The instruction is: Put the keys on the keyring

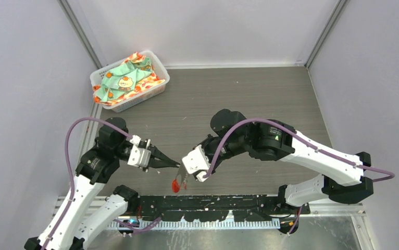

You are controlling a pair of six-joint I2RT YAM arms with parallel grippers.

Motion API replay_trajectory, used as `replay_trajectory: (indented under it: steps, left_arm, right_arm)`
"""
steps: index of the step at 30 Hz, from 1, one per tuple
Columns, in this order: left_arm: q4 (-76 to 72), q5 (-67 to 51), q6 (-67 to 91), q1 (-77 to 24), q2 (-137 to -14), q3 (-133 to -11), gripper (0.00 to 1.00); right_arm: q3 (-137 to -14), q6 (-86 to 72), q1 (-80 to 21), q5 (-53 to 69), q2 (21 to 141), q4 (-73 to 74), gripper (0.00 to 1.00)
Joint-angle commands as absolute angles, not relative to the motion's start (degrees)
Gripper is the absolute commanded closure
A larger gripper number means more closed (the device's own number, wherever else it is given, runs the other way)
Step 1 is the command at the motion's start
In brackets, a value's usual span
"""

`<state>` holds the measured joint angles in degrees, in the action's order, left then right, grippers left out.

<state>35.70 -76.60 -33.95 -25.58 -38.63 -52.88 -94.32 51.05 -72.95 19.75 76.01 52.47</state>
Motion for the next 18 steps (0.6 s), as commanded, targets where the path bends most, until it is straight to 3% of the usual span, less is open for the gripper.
replay_trajectory:
  steps: [1, 18]
  left_arm:
    - [40.09, -74.02, -39.24, -29.12, -40.40, -54.74, 1.00]
    - [43.46, -72.43, -41.57, -30.37, -42.04, -57.49, 1.00]
  right_arm:
    - [-96.15, 52.24, -73.62, 17.58, 75.91, 52.19, 0.99]
    - [-96.36, 55.97, -77.30, 13.75, 77.07, 56.30, 0.99]
